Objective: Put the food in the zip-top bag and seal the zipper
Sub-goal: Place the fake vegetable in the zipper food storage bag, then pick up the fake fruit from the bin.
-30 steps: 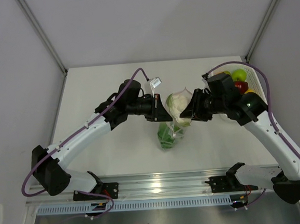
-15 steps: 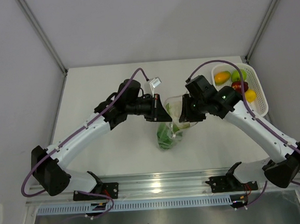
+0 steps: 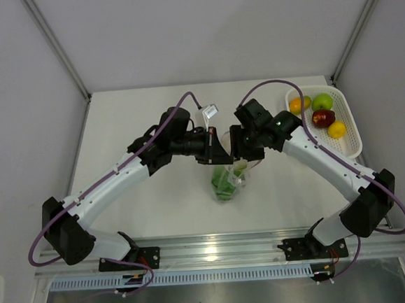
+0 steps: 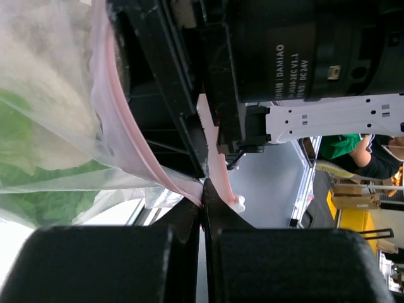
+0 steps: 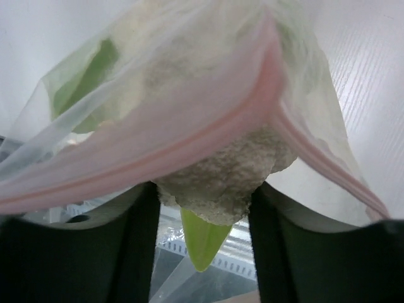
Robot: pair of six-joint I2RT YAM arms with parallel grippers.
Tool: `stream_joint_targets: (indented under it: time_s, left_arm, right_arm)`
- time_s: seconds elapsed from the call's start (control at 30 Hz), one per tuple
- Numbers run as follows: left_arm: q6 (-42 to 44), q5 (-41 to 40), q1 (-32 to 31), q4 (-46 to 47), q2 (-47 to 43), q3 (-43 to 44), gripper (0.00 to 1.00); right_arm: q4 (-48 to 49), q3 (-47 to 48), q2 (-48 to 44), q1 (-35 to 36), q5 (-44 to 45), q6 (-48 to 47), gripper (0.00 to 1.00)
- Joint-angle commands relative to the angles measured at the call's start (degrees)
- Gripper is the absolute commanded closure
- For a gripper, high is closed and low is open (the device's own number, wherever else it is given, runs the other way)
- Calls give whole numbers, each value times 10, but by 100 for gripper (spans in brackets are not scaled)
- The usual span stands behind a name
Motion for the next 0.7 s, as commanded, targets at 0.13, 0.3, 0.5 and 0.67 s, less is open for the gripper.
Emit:
stream_joint_targets:
  time_s: [0.13,0.3,0.5,0.67]
  left_arm:
    - [5,7,-5,8,-22,16,99]
    - [2,10,-5,14,-18,17,99]
    - [10,3,-4,3,-20,27,99]
    - [14,2,-5,-2,-21,31,99]
  right_arm:
    - [3,48,-21,2,15,-28,30]
    - [-40,106,-46,-10,30,-30,23]
    - [-90,186,-78,-15,35,-23,23]
    - [-117,150,-126,-39,57,-17,25]
